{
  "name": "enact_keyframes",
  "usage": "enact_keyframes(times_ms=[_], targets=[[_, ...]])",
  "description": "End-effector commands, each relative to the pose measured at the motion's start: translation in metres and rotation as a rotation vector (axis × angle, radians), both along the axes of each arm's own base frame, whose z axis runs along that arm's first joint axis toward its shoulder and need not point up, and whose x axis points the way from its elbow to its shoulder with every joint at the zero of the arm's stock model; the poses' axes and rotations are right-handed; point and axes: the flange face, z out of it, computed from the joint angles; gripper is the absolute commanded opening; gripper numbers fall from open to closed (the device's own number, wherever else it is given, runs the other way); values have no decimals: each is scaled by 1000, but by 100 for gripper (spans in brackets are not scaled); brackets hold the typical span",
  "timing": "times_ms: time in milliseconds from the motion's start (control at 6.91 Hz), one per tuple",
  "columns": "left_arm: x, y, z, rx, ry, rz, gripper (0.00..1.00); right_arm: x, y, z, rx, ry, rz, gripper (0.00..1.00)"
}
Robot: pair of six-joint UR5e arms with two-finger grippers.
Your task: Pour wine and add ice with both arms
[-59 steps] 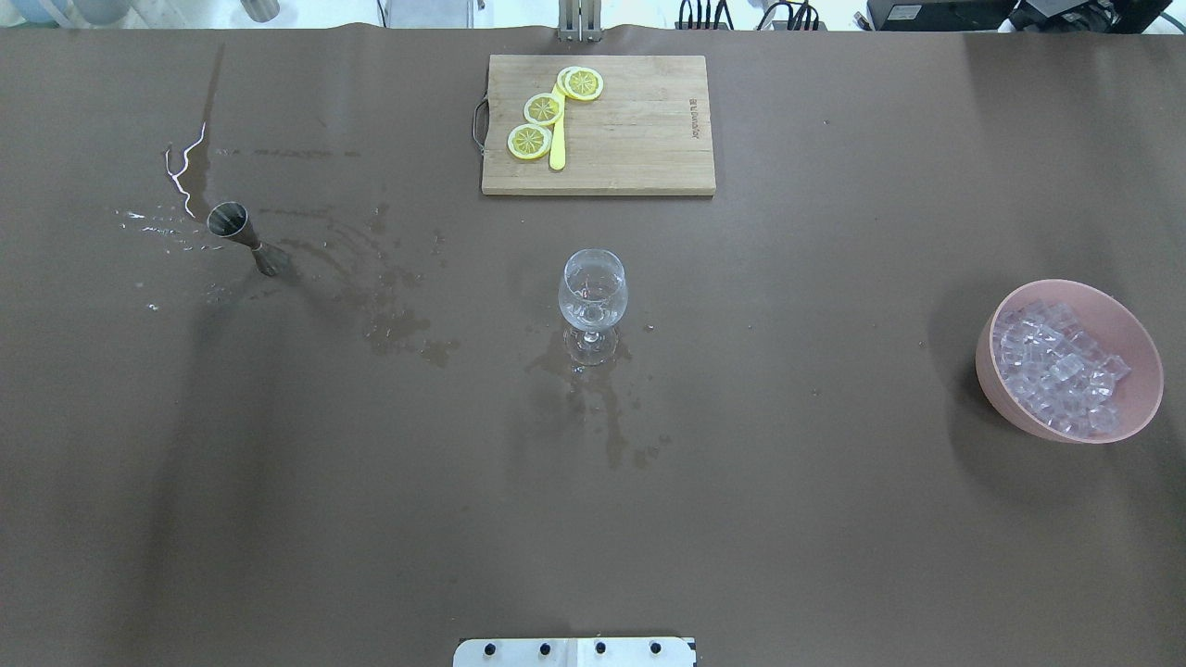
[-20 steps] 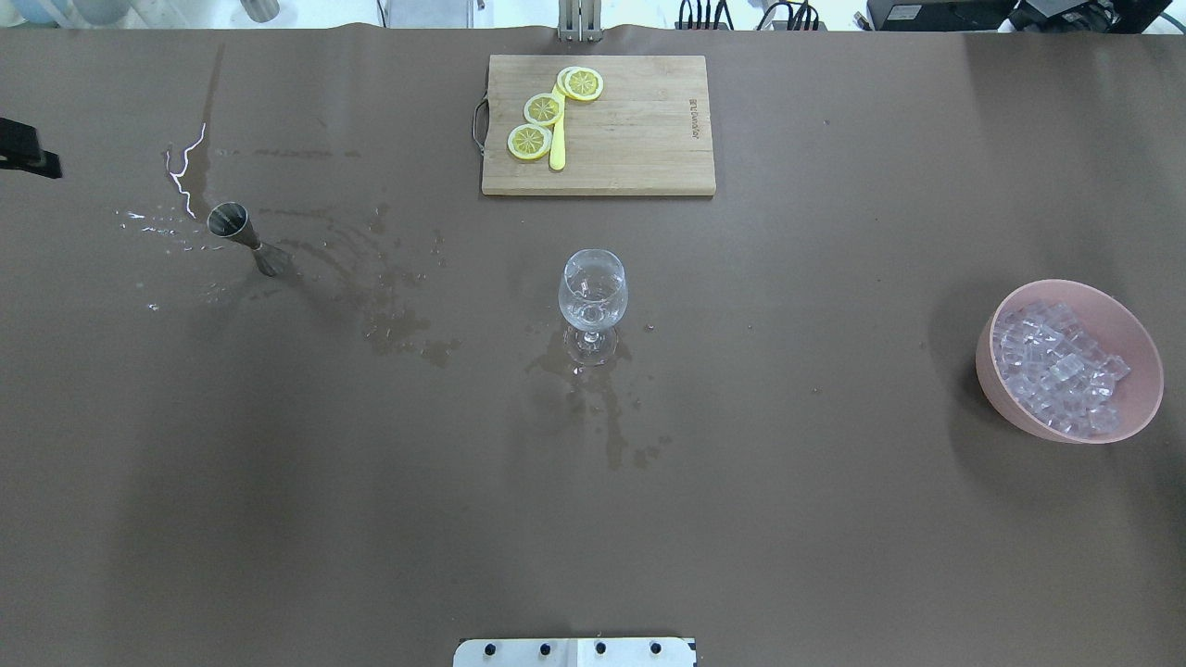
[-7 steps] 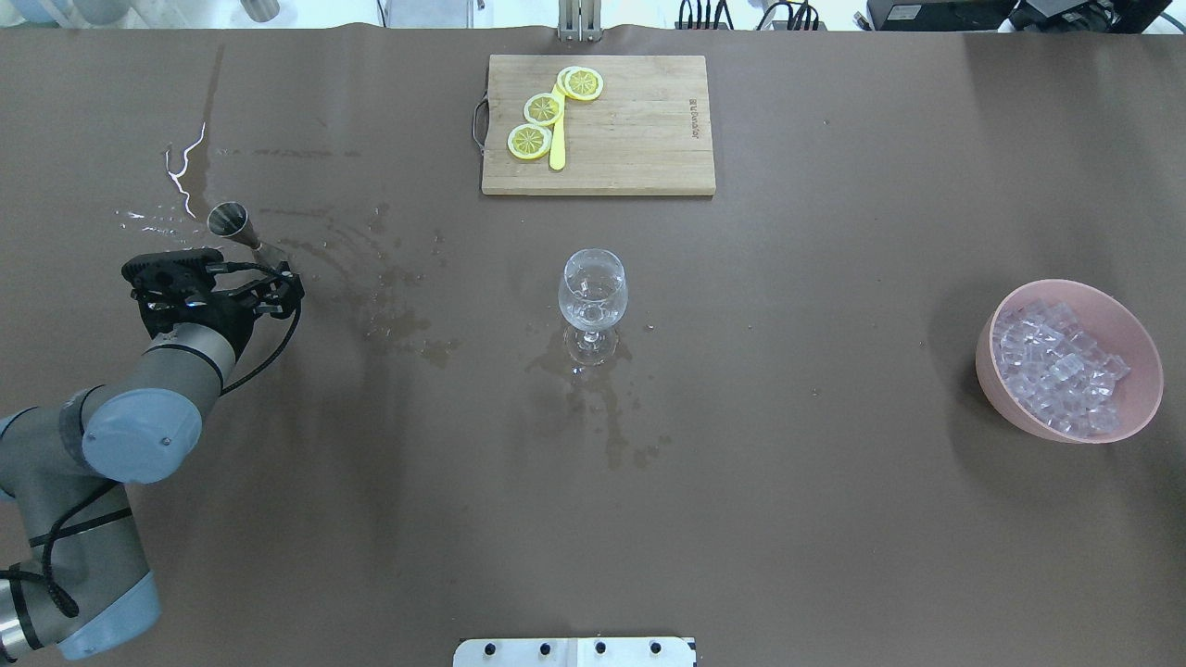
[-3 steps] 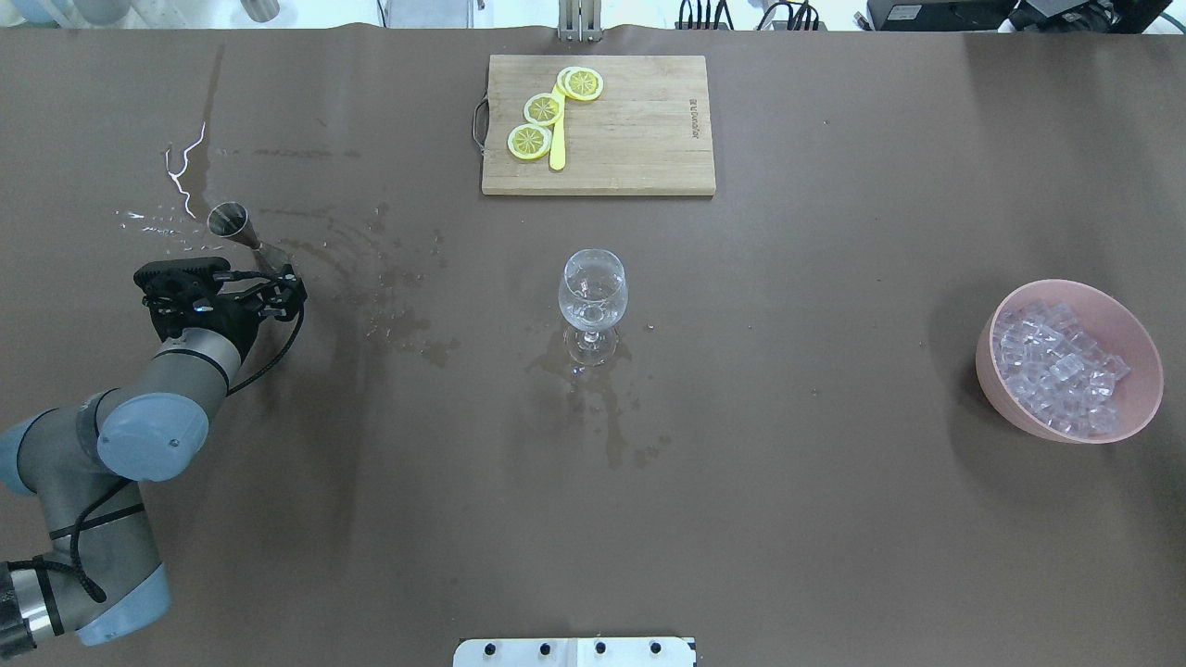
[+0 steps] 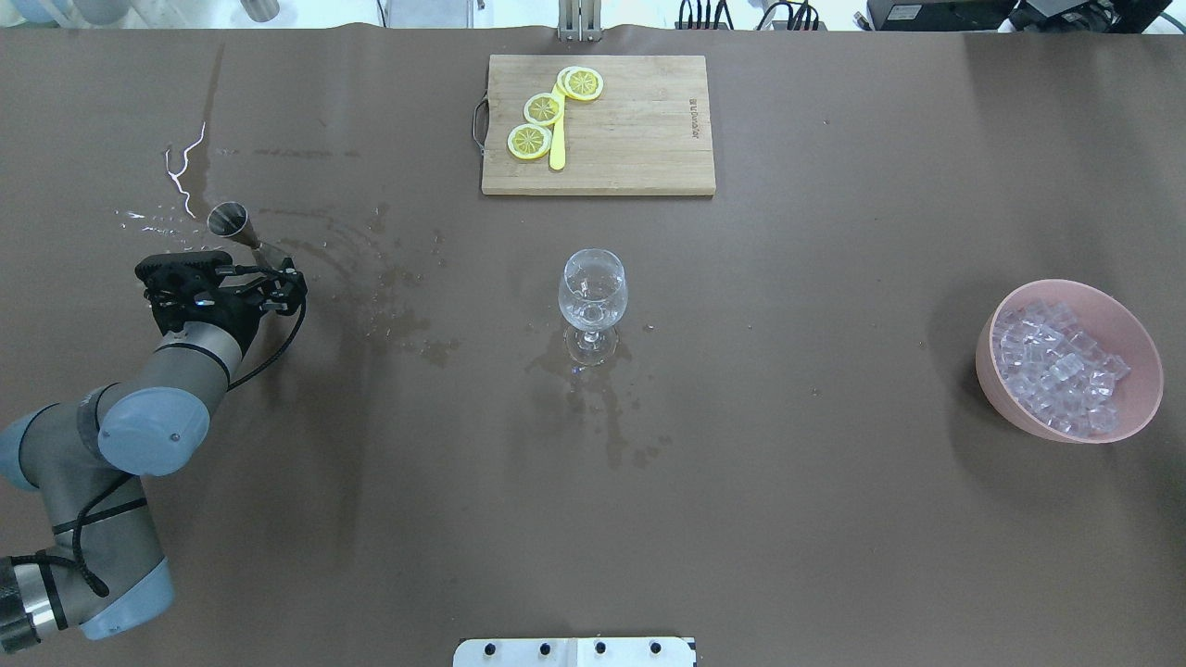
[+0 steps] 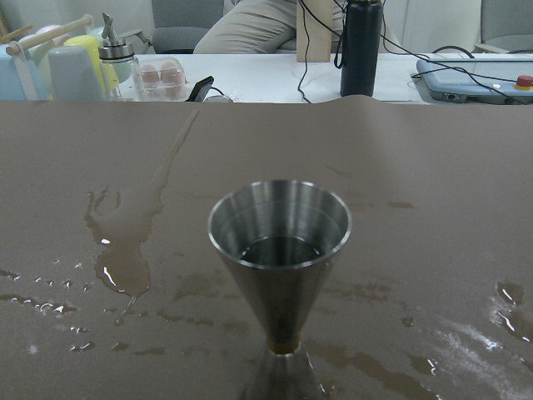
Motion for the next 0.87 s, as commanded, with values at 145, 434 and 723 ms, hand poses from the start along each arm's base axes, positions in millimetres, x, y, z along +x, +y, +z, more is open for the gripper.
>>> enact_keyframes(times_ms=[145,434,723], targets=[[-5,-11,-1,18,-24,-33,93,-2,-1,2,-4,2,-4,100],[0,-32,4,10,-36,-61,93,-3,-1,3,-5,2,-6,100],[3,-37,2,10,-34,-66,93,-5,-1,3,-5,3,-10,100]])
